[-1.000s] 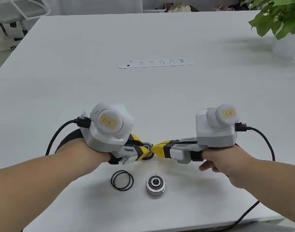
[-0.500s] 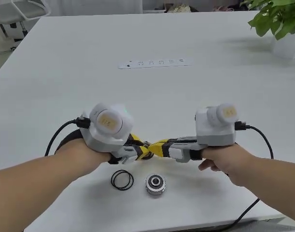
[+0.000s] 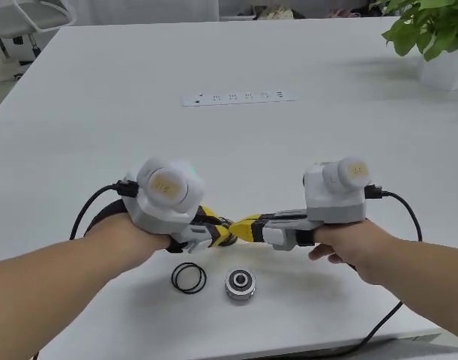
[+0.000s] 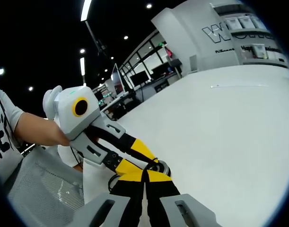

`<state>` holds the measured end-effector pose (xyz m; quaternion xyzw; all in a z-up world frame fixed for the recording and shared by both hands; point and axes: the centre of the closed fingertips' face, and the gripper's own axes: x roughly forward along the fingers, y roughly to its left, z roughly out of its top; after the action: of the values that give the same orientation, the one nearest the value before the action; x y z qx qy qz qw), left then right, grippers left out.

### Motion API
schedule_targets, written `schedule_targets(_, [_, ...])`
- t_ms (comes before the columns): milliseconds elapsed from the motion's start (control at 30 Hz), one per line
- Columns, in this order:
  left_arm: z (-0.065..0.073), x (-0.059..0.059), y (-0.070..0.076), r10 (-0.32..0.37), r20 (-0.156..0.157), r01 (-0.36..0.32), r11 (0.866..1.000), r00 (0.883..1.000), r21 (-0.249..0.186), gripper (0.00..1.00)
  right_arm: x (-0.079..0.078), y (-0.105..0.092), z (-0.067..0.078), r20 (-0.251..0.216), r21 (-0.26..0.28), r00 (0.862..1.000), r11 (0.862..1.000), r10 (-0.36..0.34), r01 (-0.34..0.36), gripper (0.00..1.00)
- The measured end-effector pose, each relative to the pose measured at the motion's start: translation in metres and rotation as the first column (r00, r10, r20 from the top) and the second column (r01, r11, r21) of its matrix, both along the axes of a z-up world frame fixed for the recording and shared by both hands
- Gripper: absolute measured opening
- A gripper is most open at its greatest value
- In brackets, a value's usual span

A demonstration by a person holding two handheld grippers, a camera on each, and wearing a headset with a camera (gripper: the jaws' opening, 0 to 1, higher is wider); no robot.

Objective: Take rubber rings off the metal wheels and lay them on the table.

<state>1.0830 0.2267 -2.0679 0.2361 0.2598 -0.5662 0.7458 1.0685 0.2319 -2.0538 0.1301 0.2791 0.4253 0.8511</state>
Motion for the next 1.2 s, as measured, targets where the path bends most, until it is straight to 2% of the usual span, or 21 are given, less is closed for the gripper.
schedule_targets(200, [0.001,0.0,0.0,0.005,0.008,-0.005,1.0,1.0,-0.003,0.08,0.002,-0.001,0.0,0.009,-0.022,1.0,1.0,-0.013,0.013,0.0])
schedule_targets(300, [0.001,-0.001,0.001,-0.03,0.043,0.029,0.999,0.999,0.016,0.08,0.003,-0.002,-0.002,0.007,-0.025,1.0,1.0,-0.018,0.018,0.0])
schedule_targets(533, [0.004,-0.002,0.005,-0.035,0.037,0.034,0.999,0.999,0.015,0.12,0.003,-0.003,-0.001,0.011,-0.031,1.0,0.999,-0.029,0.029,0.0])
schedule_targets(700, [0.014,-0.007,0.008,-0.026,0.021,0.026,0.999,0.999,-0.031,0.16,0.003,-0.002,0.0,0.013,-0.029,1.0,0.999,-0.028,0.028,0.0])
schedule_targets(867, [0.021,-0.014,0.013,-0.04,0.023,0.041,0.998,0.999,-0.046,0.23,0.001,0.002,0.002,0.012,-0.02,1.0,1.0,-0.021,0.021,0.0])
schedule_targets(1067, [0.036,-0.017,0.018,-0.036,0.026,0.038,0.995,0.999,-0.091,0.3,-0.002,0.004,0.007,0.013,-0.006,1.0,1.0,-0.016,0.016,0.0])
schedule_targets(1200, [0.041,-0.021,0.021,-0.039,0.021,0.041,0.994,0.999,-0.101,0.36,-0.004,0.006,0.01,0.014,0.008,1.0,1.0,-0.012,0.012,0.0])
